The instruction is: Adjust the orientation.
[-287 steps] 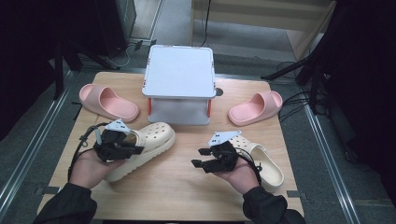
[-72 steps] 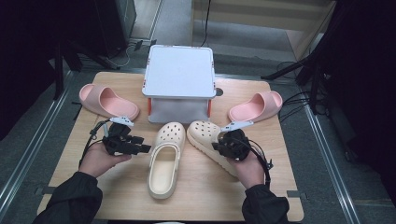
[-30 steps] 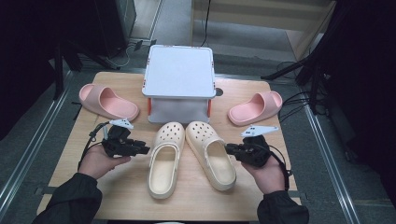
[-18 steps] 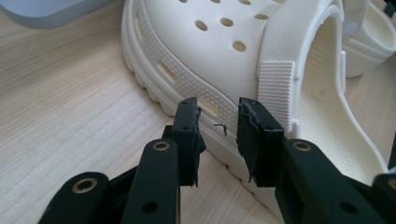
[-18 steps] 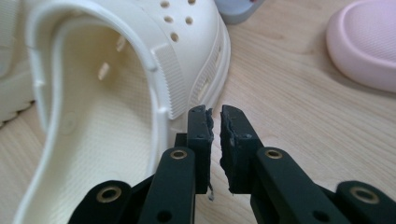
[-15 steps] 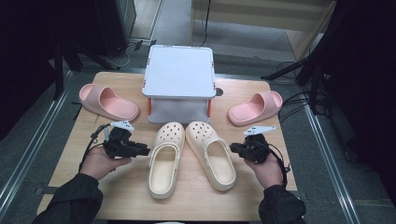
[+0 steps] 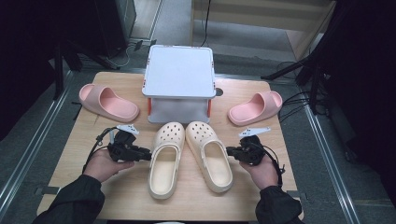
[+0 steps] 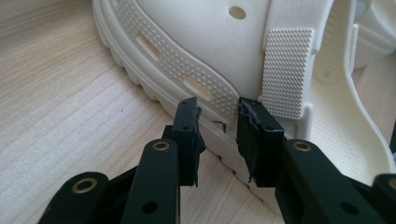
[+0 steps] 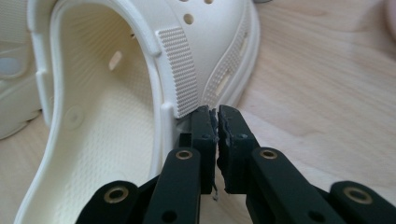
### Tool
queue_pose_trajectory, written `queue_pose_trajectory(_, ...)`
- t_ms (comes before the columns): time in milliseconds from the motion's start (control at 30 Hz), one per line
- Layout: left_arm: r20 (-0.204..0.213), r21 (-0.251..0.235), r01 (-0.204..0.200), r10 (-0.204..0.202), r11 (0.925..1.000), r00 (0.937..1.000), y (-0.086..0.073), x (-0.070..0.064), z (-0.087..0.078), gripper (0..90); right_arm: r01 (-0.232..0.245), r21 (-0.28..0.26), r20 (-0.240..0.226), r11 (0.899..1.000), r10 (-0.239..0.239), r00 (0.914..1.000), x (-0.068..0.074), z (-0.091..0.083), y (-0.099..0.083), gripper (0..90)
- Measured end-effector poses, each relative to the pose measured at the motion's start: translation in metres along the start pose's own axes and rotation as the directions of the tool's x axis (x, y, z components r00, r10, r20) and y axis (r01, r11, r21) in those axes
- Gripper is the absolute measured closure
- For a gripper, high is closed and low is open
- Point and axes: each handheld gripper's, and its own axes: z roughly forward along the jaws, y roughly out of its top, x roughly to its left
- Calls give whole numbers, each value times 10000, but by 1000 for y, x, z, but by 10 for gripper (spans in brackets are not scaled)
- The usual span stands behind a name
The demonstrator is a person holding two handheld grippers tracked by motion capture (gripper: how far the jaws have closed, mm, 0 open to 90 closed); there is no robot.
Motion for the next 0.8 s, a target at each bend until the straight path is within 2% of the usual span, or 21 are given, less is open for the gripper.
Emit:
queue_pose_trajectory(167,85,-2,65,-65,10000,9999,0,0,1,689,12,82,-337,10000,-10,9994,8,1,-2,854)
queue_pose_trajectory(267,298,57,101,-102,9999,9995,0,-2,3,688,-17,129,-549,9999,24,9985,13,3,-3,852)
queue_pose_trajectory(567,409,167,-220,213,9996,9989,2,-9,7,687,29,196,-770,9998,-13,9970,20,8,-4,842)
queue_pose_trajectory(600,324,137,-276,272,9995,9991,2,-10,8,687,146,271,-805,9995,-124,9967,22,10,-4,835)
queue_pose_trajectory(667,431,215,-351,341,9992,9985,3,-13,10,690,406,270,-712,9988,-386,9967,29,13,-2,835)
queue_pose_trajectory(800,454,220,-438,428,9988,9981,3,-15,10,705,444,212,-652,9988,-429,9969,31,15,-2,835)
